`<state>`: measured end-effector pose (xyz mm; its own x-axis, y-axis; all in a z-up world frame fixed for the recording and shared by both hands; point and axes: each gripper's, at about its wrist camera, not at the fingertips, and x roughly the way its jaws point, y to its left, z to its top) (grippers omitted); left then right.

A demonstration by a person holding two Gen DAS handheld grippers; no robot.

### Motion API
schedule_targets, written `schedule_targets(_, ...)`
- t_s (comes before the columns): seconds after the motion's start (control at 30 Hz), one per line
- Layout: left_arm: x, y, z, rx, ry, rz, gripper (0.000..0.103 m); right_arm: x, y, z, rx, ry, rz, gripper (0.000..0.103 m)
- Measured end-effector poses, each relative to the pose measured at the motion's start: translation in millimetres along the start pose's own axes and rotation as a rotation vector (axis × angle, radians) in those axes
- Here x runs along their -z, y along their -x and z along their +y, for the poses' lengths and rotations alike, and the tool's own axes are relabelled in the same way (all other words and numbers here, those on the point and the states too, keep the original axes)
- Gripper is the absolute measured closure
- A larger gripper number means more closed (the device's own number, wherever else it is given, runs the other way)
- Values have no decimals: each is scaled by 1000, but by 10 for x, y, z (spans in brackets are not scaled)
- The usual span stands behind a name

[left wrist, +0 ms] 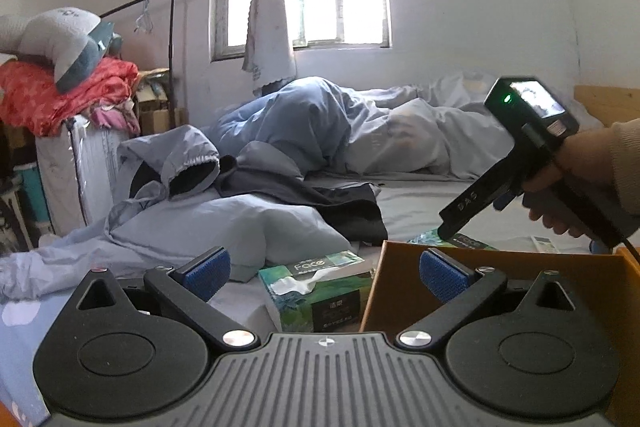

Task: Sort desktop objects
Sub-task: 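Close the right gripper on the green Face tissue pack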

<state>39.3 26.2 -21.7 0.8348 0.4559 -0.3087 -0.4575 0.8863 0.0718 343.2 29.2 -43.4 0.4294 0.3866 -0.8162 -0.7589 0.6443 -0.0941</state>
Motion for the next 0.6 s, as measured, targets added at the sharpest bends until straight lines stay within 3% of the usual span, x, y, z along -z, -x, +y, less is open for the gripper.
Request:
schedule_targets(0.33, 42, -13, 40, -6, 2, 6, 0, -91, -596, -50, -2, 50, 158, 0)
schedule_targets(0.6, 55, -44, 48, -7, 10, 18, 0, -68, -819, -76, -21, 72, 239, 0)
